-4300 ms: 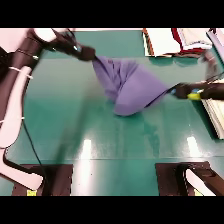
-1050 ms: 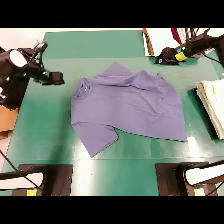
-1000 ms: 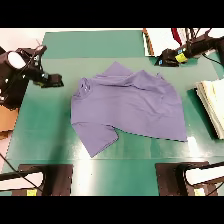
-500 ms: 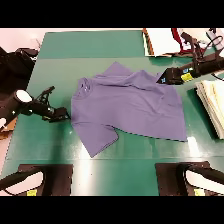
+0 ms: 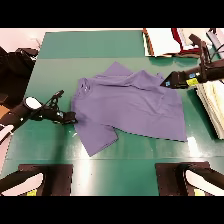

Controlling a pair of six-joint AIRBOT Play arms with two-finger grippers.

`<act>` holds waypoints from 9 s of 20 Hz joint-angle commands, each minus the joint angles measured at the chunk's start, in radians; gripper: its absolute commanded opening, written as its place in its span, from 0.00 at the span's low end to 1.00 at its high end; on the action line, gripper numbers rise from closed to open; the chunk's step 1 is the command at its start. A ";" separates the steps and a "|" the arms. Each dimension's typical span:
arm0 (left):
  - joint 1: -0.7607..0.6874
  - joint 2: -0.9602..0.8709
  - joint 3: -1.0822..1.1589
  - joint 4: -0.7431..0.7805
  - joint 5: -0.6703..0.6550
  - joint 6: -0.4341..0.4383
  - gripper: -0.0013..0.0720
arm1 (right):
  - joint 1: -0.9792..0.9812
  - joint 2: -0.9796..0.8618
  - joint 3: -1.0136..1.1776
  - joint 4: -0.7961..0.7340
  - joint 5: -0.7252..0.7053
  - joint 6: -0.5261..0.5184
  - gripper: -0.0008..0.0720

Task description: Fold the shirts.

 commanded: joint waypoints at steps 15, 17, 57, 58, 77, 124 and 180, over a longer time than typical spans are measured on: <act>-0.003 0.146 0.144 0.016 -0.020 0.006 0.05 | -0.750 0.075 -0.725 -0.144 0.018 -0.109 0.61; -0.003 0.146 0.144 0.012 -0.021 0.006 0.05 | -0.685 0.047 -0.724 -0.145 -0.002 -0.106 0.61; -0.003 0.130 0.956 0.313 -0.220 -0.189 0.05 | -0.317 0.049 0.457 -0.027 0.121 0.002 0.03; -0.003 0.070 0.908 0.309 -0.212 -0.189 0.05 | -0.280 0.006 0.394 -0.072 0.121 0.002 0.03; 0.090 -0.406 0.832 0.288 -0.336 -0.093 0.05 | -0.155 -0.458 0.322 -0.261 0.039 -0.026 0.03; 0.076 0.357 -0.206 0.018 -0.267 -0.101 0.05 | -0.383 0.111 -0.380 -0.298 0.104 -0.022 0.66; 0.076 -0.230 0.517 0.040 -0.067 -0.073 0.05 | -0.406 -0.378 -0.106 -0.013 -0.048 -0.145 0.63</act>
